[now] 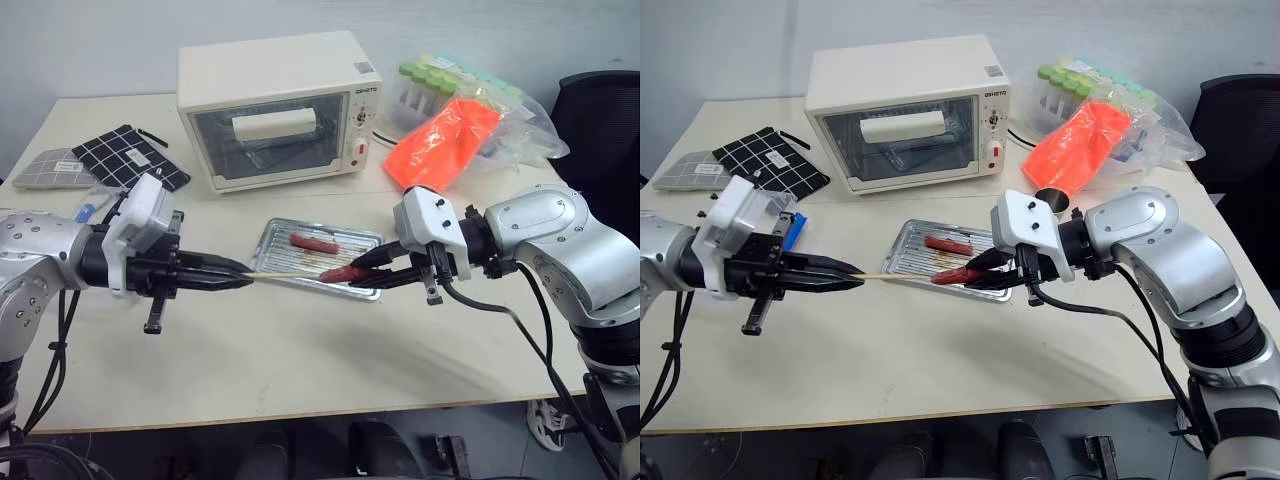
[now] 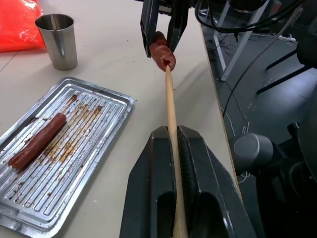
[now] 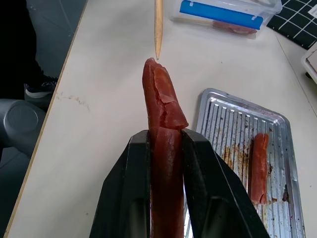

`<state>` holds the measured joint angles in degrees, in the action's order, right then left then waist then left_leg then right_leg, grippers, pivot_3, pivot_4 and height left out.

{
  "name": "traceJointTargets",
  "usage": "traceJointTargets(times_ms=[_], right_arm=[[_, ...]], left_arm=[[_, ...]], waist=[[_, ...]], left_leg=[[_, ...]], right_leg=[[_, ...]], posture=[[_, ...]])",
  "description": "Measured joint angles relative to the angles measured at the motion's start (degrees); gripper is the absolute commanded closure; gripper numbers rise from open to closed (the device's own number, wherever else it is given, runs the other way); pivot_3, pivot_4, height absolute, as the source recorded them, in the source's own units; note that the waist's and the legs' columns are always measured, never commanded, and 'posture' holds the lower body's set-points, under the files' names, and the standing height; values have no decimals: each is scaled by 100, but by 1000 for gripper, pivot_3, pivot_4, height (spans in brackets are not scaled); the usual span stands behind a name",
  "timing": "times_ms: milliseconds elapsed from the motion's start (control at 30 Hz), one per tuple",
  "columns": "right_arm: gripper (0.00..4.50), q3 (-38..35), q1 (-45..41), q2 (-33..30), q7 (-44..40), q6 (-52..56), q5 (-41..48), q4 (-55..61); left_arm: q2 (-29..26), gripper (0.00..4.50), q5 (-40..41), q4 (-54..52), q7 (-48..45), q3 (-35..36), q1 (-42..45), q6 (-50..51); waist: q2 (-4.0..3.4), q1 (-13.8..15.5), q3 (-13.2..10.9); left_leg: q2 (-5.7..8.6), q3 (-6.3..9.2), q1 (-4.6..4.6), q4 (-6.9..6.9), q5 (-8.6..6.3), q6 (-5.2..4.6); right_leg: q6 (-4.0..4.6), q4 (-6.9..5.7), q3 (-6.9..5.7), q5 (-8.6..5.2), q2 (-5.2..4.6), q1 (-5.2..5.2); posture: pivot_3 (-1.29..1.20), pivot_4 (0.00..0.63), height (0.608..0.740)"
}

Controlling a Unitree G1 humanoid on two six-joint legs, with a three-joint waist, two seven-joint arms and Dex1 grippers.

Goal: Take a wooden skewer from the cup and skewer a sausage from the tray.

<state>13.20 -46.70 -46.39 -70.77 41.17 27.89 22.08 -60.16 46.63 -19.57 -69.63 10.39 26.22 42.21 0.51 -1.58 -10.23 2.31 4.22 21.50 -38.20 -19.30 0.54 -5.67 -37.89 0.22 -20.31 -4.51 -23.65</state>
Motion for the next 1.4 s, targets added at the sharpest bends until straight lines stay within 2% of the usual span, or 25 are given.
traceJointTargets(times_ms=[767,1400], right_arm=[[3605,0,-11,2,77,141,113,46],[3605,0,-10,2,157,149,187,143]], left_arm=[[292,4500,-238,93,2,-485,346,-99],[857,4500,-613,206,106,-910,622,-211]], waist=[[0,-1,0],[0,2,0]], left_leg=[[0,0,0,-2,0,0],[1,0,0,-5,0,0]], right_leg=[[0,-3,0,0,1,0],[0,-5,0,0,1,1]], posture=[[0,150,740],[0,150,740]])
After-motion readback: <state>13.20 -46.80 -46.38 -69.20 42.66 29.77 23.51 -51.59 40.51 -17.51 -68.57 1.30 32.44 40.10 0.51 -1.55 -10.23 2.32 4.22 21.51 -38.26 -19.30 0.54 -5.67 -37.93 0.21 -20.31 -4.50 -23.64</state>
